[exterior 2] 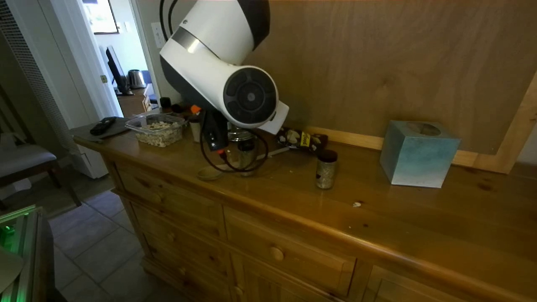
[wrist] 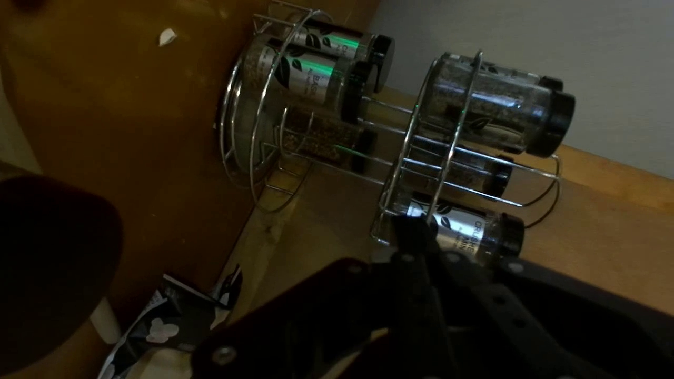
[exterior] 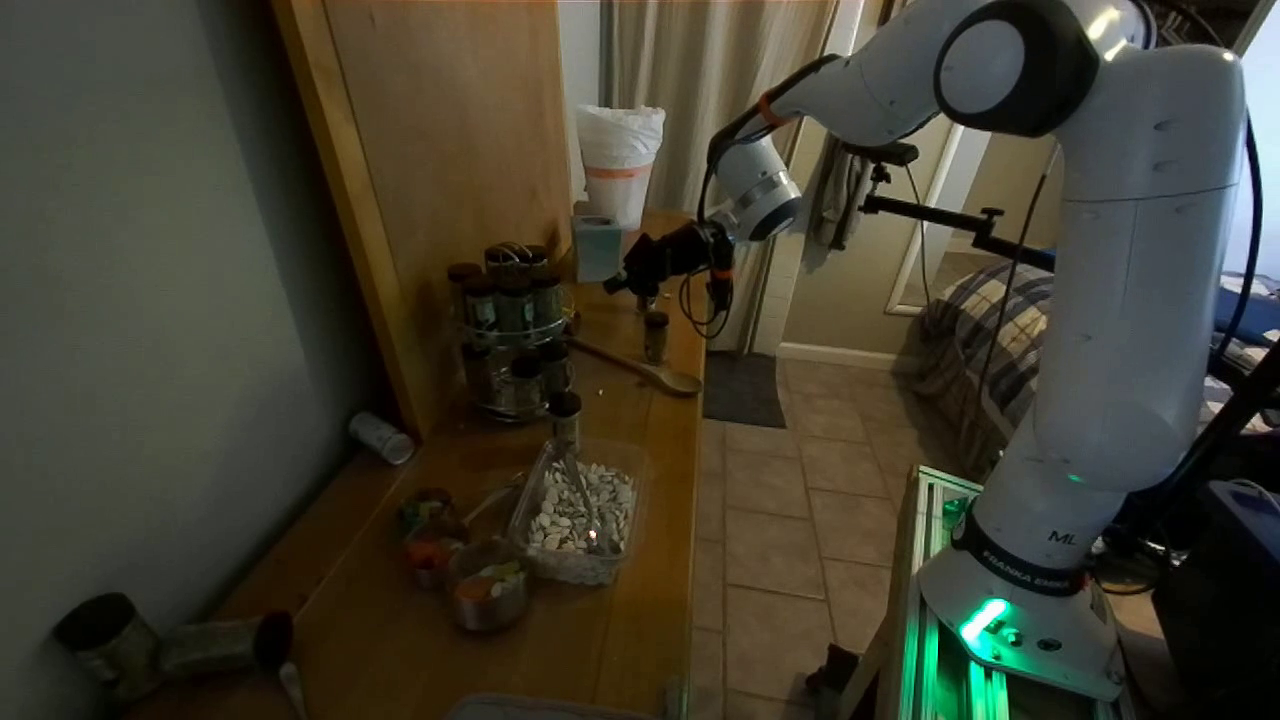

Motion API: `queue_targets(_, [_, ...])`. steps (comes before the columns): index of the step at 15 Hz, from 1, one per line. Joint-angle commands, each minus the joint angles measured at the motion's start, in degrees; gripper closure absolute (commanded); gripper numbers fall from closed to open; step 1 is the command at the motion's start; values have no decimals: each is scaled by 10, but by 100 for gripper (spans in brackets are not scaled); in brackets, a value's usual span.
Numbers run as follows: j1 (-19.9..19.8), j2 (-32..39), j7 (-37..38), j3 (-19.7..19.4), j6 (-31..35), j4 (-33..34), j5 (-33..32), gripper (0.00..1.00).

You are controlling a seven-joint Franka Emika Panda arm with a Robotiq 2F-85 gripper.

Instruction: Turn the seasoning rack to the left

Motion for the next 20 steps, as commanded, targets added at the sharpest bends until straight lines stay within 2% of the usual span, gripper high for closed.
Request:
queue_targets(1, [-15,52,-5,16,-29,57,19,100])
queue_targets(4, [-14,80,0,22,-35,93,-5,99])
queue_targets(20, [-20,161,-7,53,-103,214,-8,100])
